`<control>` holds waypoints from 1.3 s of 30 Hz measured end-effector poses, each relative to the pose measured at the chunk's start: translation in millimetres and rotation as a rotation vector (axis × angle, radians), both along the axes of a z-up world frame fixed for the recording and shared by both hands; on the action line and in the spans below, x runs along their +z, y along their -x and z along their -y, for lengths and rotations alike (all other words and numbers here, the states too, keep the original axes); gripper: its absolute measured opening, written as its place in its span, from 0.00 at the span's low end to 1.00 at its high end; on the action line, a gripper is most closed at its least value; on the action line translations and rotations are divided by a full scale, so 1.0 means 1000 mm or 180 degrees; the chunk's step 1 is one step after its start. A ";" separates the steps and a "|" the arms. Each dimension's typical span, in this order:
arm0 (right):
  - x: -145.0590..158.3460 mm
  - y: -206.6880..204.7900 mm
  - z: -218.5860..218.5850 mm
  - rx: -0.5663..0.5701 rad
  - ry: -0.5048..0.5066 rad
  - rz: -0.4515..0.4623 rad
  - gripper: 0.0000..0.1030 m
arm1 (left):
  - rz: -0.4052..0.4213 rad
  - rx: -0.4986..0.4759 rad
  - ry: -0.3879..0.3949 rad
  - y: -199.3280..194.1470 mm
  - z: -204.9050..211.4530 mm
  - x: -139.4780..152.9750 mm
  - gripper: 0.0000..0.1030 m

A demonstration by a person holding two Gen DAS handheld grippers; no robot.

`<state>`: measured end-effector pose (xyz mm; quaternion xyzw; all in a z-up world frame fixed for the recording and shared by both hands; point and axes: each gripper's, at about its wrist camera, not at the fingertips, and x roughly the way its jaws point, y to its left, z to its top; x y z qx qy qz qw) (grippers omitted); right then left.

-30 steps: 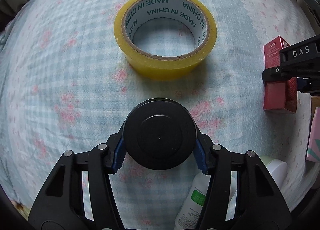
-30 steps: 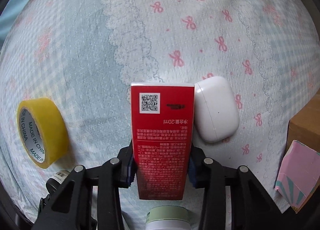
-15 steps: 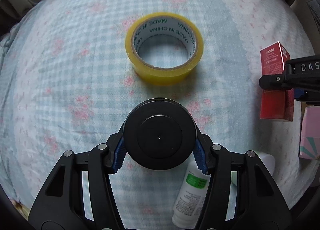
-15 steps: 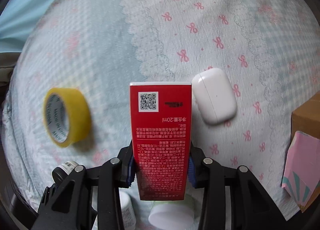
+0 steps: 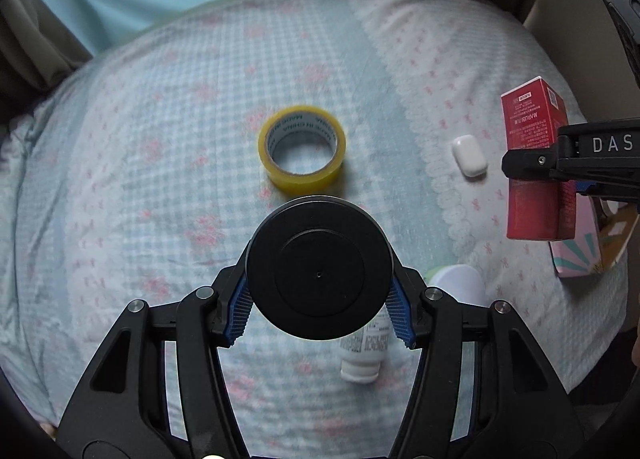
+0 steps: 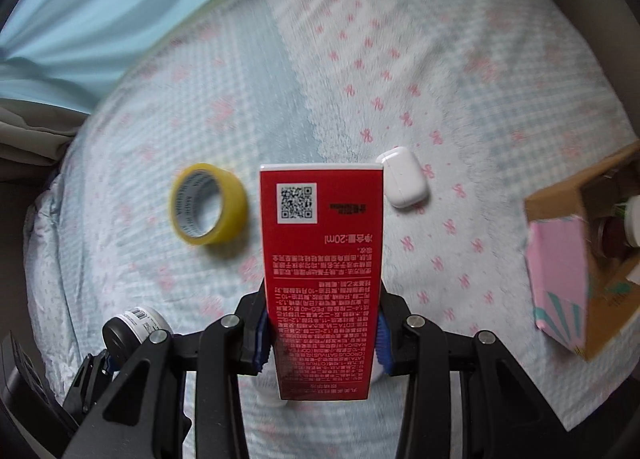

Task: Organize rigid objects
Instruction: 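Carry the black jar and red box into the pink box and release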

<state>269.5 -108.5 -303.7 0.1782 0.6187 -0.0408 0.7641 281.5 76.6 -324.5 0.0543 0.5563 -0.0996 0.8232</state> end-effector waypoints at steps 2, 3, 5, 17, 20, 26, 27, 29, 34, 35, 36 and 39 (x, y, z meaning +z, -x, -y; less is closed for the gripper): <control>0.013 0.008 -0.005 -0.0005 0.0029 0.0062 0.36 | 0.0045 -0.0003 0.0039 0.008 -0.003 0.016 0.51; 0.023 0.014 -0.006 -0.0005 0.0036 0.0100 0.36 | 0.0066 0.0000 0.0065 0.011 -0.005 0.023 0.51; 0.037 0.023 -0.007 0.0000 0.0063 0.0174 0.36 | 0.0112 0.0000 0.0102 0.017 -0.008 0.036 0.51; 0.097 0.086 0.048 0.0011 0.0019 0.0474 0.36 | 0.0379 0.0019 0.0162 0.056 0.023 0.109 0.51; 0.106 0.098 0.080 0.0094 0.0021 0.0516 0.36 | 0.0431 0.0017 0.0138 0.067 0.052 0.124 0.52; 0.114 0.110 0.156 0.0408 0.0105 0.0526 0.36 | 0.0421 0.0058 0.0176 0.081 0.134 0.144 0.52; 0.114 0.110 0.171 0.0443 0.0115 0.0517 0.36 | 0.0423 0.0050 0.0156 0.081 0.154 0.146 0.52; 0.112 0.109 0.201 0.0483 0.0147 0.0490 0.36 | 0.0412 0.0028 0.0145 0.081 0.185 0.148 0.52; 0.095 0.098 0.281 0.0450 0.0124 0.0276 0.36 | 0.0301 -0.0015 0.0216 0.079 0.267 0.144 0.52; 0.092 0.095 0.294 0.0452 0.0153 0.0243 0.36 | 0.0287 -0.0028 0.0206 0.079 0.278 0.142 0.52; 0.089 0.093 0.308 0.0451 0.0170 0.0210 0.36 | 0.0257 -0.0043 0.0205 0.079 0.291 0.139 0.52; 0.076 0.087 0.344 0.0452 0.0208 0.0109 0.36 | 0.0115 -0.0080 0.0233 0.077 0.325 0.126 0.52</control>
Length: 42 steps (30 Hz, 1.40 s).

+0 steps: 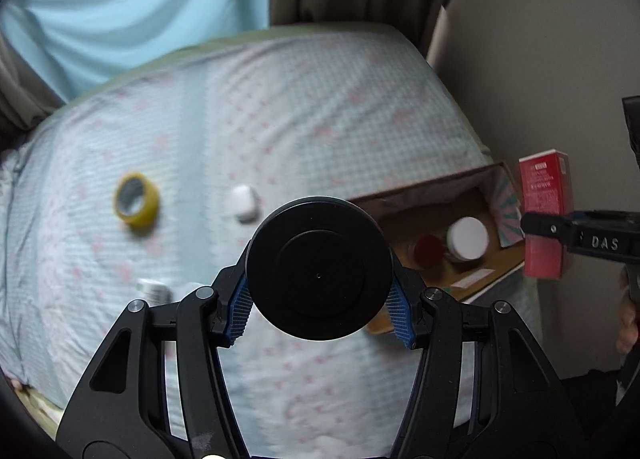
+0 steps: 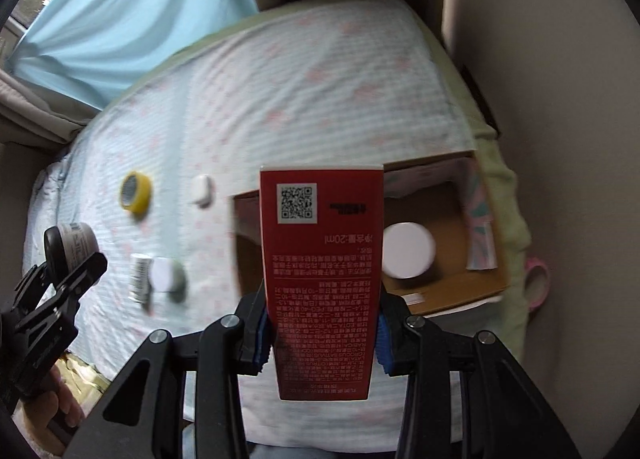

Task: Organize rigid objects
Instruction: 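Carry the black jar and red box into the pink box and release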

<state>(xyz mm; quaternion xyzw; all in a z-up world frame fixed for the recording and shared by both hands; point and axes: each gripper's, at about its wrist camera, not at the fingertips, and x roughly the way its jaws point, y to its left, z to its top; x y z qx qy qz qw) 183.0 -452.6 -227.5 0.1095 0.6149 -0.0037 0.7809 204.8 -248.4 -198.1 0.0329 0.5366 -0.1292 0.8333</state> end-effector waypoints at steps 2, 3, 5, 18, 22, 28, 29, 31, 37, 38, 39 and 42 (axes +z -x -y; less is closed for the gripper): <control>-0.008 -0.002 0.019 0.0003 0.0023 -0.0049 0.36 | -0.0106 -0.0034 0.0011 -0.002 0.017 -0.012 0.52; -0.015 -0.005 0.029 0.0003 0.0040 -0.0086 0.36 | -0.0163 -0.0059 -0.0017 -0.003 0.027 -0.018 0.52; -0.026 -0.008 0.044 -0.0006 0.0056 -0.0152 0.36 | -0.0277 -0.0122 -0.0090 -0.007 0.044 -0.035 0.52; -0.099 -0.040 0.091 0.0268 0.0297 -0.0464 0.36 | -0.0950 -0.0364 -0.0422 -0.038 0.117 -0.148 0.52; -0.116 -0.047 0.089 0.0419 0.0438 -0.0479 0.36 | -0.1113 -0.0568 -0.0613 -0.041 0.130 -0.175 0.52; -0.133 -0.054 0.091 0.0506 0.0433 -0.0571 0.36 | -0.1158 -0.0826 -0.0809 -0.030 0.142 -0.198 0.52; -0.134 -0.055 0.090 0.0515 0.0427 -0.0577 0.36 | -0.1165 -0.0817 -0.0804 -0.030 0.142 -0.198 0.52; -0.136 -0.057 0.090 0.0490 0.0433 -0.0572 0.39 | -0.1171 -0.0793 -0.0799 -0.032 0.141 -0.198 0.53; -0.123 -0.054 0.092 0.0403 0.0041 -0.0431 1.00 | -0.0933 -0.0780 -0.0574 -0.032 0.134 -0.173 1.00; -0.120 -0.053 0.090 0.0366 0.0026 -0.0400 1.00 | -0.0933 -0.0771 -0.0551 -0.032 0.131 -0.171 1.00; -0.116 -0.051 0.090 0.0330 0.0058 -0.0359 1.00 | -0.0921 -0.0748 -0.0539 -0.032 0.128 -0.169 1.00; -0.113 -0.049 0.087 0.0282 0.0044 -0.0316 1.00 | -0.0931 -0.0658 -0.0488 -0.034 0.118 -0.166 1.00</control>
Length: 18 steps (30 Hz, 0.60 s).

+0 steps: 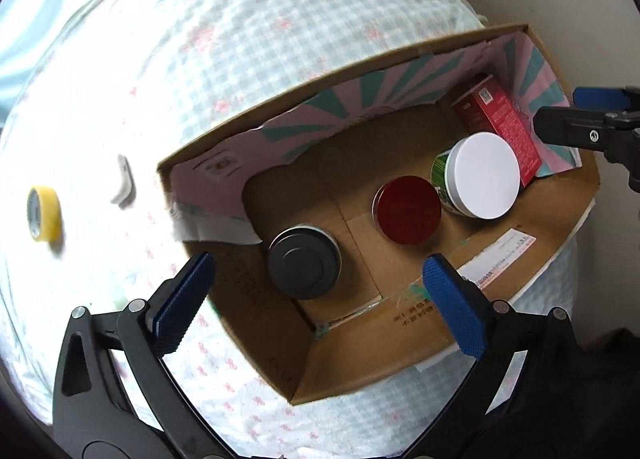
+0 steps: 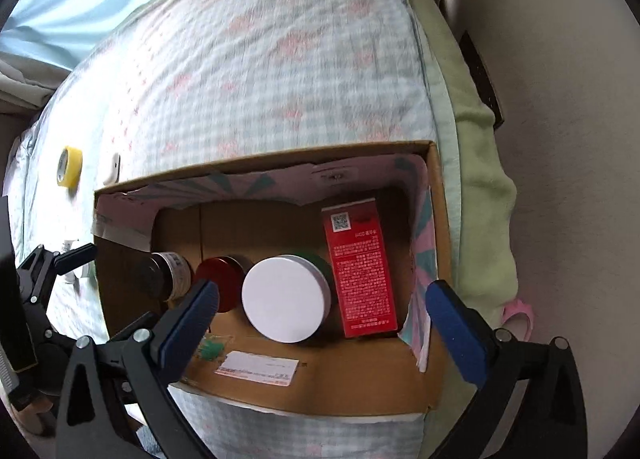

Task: Organize rigid objects
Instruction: 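Carry the black jar and red box into the pink box and release, then withdraw both tools from the box toward the remaining items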

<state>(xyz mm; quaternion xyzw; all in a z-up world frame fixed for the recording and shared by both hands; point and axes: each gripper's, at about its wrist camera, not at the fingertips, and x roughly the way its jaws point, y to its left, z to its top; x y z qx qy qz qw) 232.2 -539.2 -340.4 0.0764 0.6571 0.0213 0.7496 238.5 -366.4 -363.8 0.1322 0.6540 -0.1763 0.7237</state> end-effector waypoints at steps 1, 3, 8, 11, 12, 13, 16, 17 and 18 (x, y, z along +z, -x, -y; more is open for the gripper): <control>0.002 0.001 -0.001 -0.0030 -0.0007 0.0009 1.00 | 0.0009 0.0037 0.0014 0.000 -0.004 0.002 1.00; 0.005 0.001 -0.002 -0.0078 -0.0017 0.0030 1.00 | 0.0032 0.0080 0.0034 0.000 -0.006 0.007 1.00; 0.018 0.005 -0.004 -0.0138 0.0041 0.0097 1.00 | 0.0144 0.0107 0.0069 0.000 -0.006 0.029 1.00; 0.026 0.009 -0.003 -0.0165 0.0080 0.0115 1.00 | 0.0243 0.0122 0.0091 0.004 -0.011 0.049 1.00; 0.031 0.010 -0.003 -0.0184 0.0119 0.0123 1.00 | 0.0290 0.0141 0.0110 0.005 -0.012 0.055 1.00; 0.035 0.012 -0.003 -0.0210 0.0143 0.0139 1.00 | 0.0336 0.0154 0.0140 0.007 -0.014 0.063 1.00; 0.049 0.015 0.000 -0.0312 0.0137 0.0180 1.00 | 0.0464 0.0165 0.0156 0.017 -0.026 0.087 1.00; 0.054 0.016 0.000 -0.0357 0.0150 0.0150 1.00 | 0.0501 0.0164 0.0149 0.020 -0.028 0.092 1.00; 0.061 0.019 -0.002 -0.0374 0.0147 0.0175 1.00 | 0.0556 0.0169 0.0154 0.024 -0.032 0.100 1.00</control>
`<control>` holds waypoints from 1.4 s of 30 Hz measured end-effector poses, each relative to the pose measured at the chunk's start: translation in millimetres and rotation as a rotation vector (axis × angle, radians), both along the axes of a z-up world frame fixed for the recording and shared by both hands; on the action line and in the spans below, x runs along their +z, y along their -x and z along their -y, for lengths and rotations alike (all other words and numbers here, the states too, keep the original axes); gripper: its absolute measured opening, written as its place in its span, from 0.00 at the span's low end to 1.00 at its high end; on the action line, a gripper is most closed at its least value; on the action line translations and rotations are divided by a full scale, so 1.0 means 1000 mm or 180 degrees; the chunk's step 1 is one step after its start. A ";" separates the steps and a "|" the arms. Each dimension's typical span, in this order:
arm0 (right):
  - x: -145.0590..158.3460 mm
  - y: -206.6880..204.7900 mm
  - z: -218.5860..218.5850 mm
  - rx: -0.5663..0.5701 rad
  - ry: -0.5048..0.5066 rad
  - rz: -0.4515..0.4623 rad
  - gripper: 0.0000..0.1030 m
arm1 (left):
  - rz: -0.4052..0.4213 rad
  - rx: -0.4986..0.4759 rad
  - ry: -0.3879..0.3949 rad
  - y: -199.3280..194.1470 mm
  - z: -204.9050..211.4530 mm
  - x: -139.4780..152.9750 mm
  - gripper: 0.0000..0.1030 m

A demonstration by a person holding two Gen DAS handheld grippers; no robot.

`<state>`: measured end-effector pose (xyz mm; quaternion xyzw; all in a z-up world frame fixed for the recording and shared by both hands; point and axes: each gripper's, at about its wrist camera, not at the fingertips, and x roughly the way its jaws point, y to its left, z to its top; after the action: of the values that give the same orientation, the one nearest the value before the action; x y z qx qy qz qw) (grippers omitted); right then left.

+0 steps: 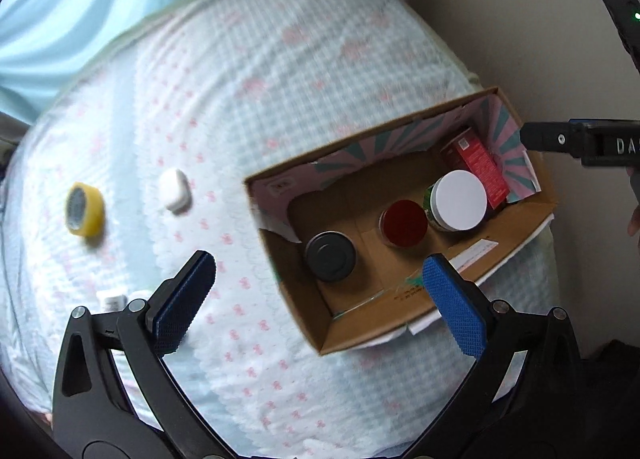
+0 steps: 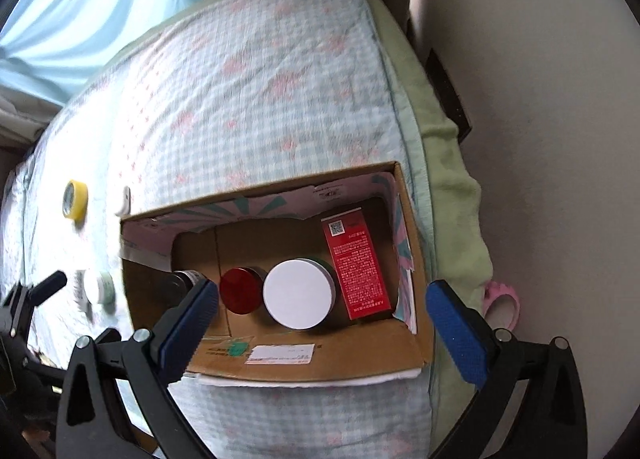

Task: Organize rigid objects
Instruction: 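Withdraw both tools from the box toward the remaining items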

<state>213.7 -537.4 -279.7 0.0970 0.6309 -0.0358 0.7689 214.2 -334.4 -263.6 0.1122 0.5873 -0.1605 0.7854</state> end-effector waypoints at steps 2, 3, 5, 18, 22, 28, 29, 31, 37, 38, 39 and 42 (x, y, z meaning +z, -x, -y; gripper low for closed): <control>0.012 0.004 -0.004 -0.0019 0.0012 0.0051 1.00 | 0.0070 0.0024 0.0032 0.004 -0.006 0.012 1.00; 0.018 0.007 -0.006 -0.0030 0.0014 0.0077 1.00 | 0.0114 0.0054 0.0065 0.008 -0.011 0.020 1.00; 0.028 0.012 -0.012 -0.0048 0.0006 0.0117 1.00 | 0.0167 0.0098 0.0124 0.012 -0.019 0.029 1.00; 0.103 0.066 -0.104 0.0146 0.0375 0.0554 1.00 | 0.0639 0.0362 0.0297 0.057 -0.116 0.095 1.00; 0.123 0.090 -0.147 0.0138 0.0436 0.0775 1.00 | 0.0830 0.0314 0.0288 0.072 -0.163 0.111 1.00; 0.134 0.113 -0.225 0.0071 0.0458 0.0889 1.00 | 0.0962 0.0178 0.0301 0.078 -0.241 0.123 1.00; 0.133 0.114 -0.237 0.0057 0.0453 0.0876 1.00 | 0.0970 0.0183 0.0289 0.078 -0.255 0.124 1.00; 0.133 0.118 -0.266 0.0038 0.0413 0.0865 1.00 | 0.0972 0.0194 0.0290 0.076 -0.286 0.127 1.00; 0.120 0.115 -0.340 -0.0120 0.0319 0.0825 1.00 | 0.1029 -0.0027 0.0211 0.057 -0.359 0.122 1.00; 0.118 0.114 -0.352 -0.0144 0.0313 0.0820 1.00 | 0.1065 -0.0085 0.0180 0.054 -0.369 0.120 1.00; 0.115 0.112 -0.363 -0.0166 0.0316 0.0809 1.00 | 0.1067 -0.0141 0.0155 0.050 -0.377 0.117 1.00; 0.103 0.107 -0.394 -0.0188 0.0328 0.0762 1.00 | 0.1004 -0.0284 0.0165 0.035 -0.399 0.105 1.00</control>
<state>106.5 -143.3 -176.3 0.0795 0.5288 -0.0790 0.8413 178.8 64.8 -158.9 0.1416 0.4468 -0.1908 0.8625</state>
